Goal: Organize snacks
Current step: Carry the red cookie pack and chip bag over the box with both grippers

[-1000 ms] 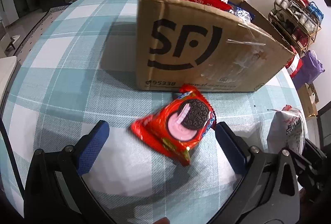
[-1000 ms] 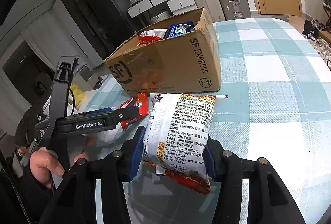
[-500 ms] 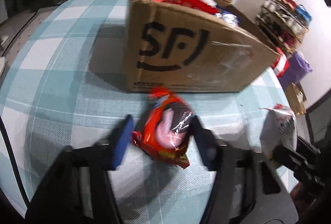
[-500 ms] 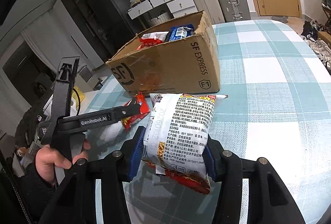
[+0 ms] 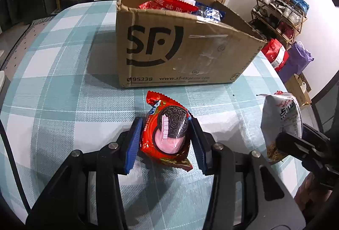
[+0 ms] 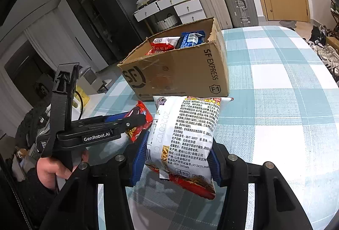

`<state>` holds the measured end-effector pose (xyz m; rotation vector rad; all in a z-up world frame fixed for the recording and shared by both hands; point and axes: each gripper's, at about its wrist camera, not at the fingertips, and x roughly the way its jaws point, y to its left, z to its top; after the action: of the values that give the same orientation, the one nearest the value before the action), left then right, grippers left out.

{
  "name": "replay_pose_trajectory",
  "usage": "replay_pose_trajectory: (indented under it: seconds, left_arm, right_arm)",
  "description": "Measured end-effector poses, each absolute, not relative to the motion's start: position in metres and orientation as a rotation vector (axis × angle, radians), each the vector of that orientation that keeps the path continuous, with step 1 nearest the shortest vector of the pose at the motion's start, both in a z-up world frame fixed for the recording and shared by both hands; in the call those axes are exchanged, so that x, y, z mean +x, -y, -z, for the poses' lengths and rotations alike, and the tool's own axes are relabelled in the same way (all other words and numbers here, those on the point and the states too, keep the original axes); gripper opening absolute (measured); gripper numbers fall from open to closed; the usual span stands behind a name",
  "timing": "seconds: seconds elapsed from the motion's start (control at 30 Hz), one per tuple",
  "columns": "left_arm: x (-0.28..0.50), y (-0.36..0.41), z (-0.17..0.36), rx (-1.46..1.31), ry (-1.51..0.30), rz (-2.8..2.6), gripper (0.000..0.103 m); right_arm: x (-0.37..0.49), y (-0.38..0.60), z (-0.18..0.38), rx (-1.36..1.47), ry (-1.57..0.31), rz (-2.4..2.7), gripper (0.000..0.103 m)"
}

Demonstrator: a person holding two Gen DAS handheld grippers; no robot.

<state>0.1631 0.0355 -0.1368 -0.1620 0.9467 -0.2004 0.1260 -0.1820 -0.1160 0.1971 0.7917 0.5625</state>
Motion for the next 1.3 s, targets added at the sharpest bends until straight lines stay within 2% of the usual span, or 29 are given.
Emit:
replay_pose_trajectory:
  seconds: [0.67, 1.3]
  left_arm:
    - [0.118, -0.038, 0.099, -0.191, -0.899, 0.218, 0.042]
    - [0.119, -0.045, 0.022, -0.186, -0.819, 0.288, 0.042]
  right_arm:
    - [0.108, 0.171, 0.096, 0.163, -0.737, -0.597, 0.051]
    - [0.118, 0.164, 0.046, 0.139, -0.66, -0.618, 0.051]
